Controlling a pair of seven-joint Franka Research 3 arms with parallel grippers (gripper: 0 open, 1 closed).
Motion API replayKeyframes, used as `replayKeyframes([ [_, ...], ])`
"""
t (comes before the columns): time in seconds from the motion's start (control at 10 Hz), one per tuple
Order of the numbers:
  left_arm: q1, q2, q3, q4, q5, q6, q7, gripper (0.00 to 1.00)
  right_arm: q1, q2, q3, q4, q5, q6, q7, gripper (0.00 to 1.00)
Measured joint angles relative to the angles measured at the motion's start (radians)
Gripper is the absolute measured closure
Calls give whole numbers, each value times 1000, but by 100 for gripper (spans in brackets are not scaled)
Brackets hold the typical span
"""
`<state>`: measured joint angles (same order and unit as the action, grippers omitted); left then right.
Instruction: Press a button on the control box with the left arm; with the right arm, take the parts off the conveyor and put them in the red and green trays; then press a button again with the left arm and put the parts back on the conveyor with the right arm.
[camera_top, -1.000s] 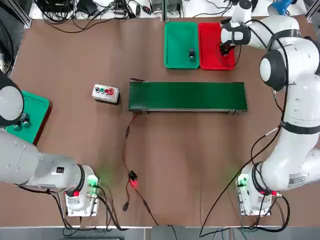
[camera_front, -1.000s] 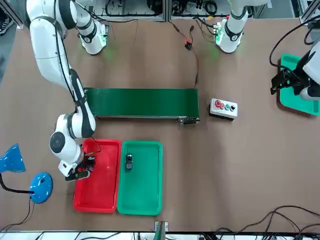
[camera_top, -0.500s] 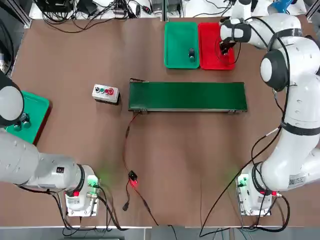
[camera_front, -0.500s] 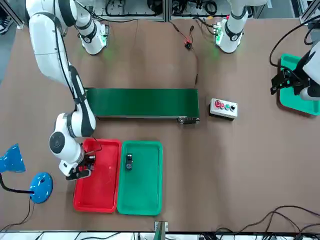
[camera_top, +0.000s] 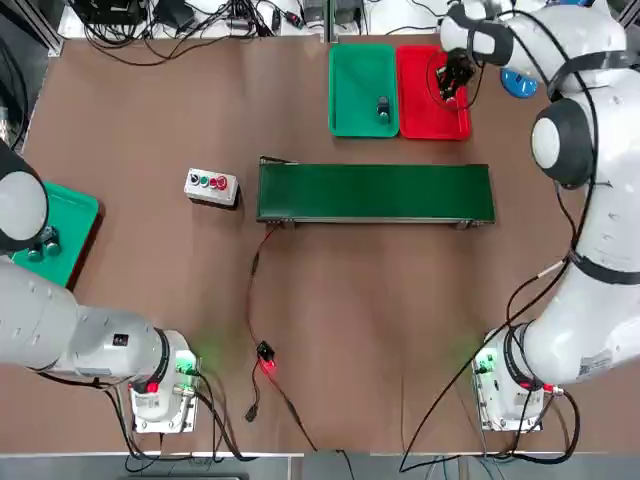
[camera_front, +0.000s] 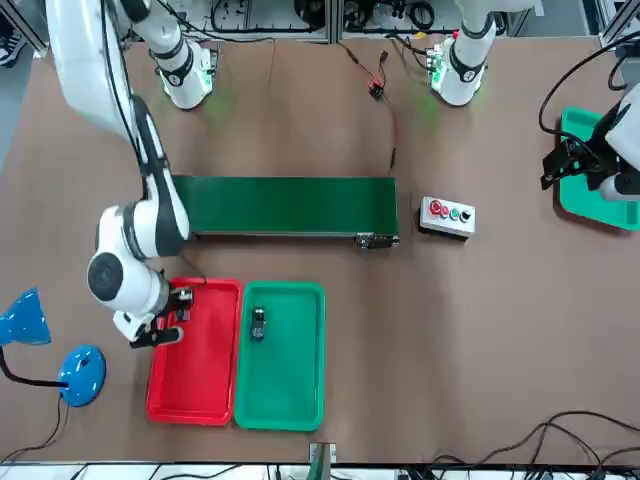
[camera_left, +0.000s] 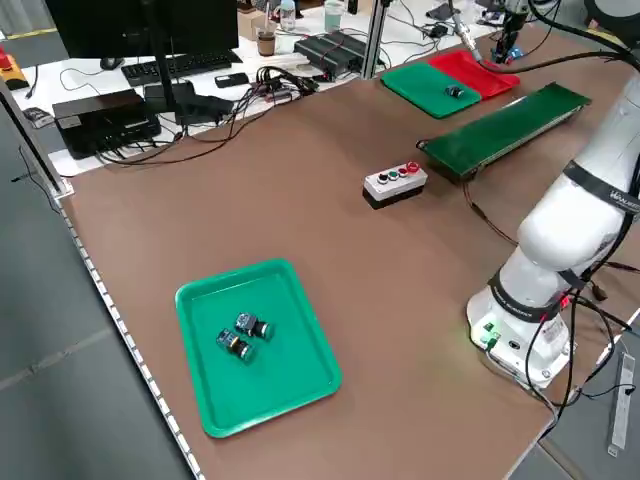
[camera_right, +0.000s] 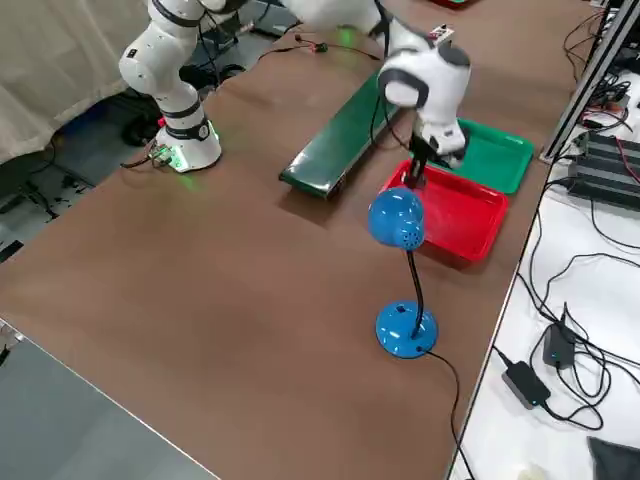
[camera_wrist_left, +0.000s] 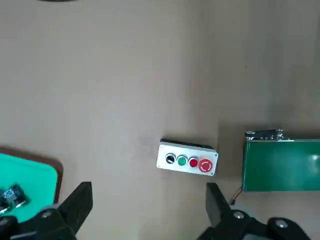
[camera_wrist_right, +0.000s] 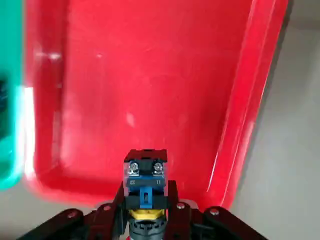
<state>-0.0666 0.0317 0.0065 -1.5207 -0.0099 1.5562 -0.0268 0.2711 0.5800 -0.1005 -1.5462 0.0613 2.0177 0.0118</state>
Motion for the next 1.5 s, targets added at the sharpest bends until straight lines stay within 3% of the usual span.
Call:
replayKeyframes([
  [0.2, 0, 1, 0, 0, 0, 0, 0, 0, 28, -128, 0, -59, 1, -117, 16, 67],
  [0.7, 0, 3, 0, 1, 0, 0, 0, 0, 35, -537, 0, -509, 1, -121, 16, 67],
  [1.1, 0, 3, 0, 1, 0, 0, 0, 0, 51, -575, 2, -736, 1, 108, 16, 67],
  [1.5, 0, 3, 0, 1, 0, 0, 0, 0, 51, -563, 2, -801, 1, 254, 16, 67],
])
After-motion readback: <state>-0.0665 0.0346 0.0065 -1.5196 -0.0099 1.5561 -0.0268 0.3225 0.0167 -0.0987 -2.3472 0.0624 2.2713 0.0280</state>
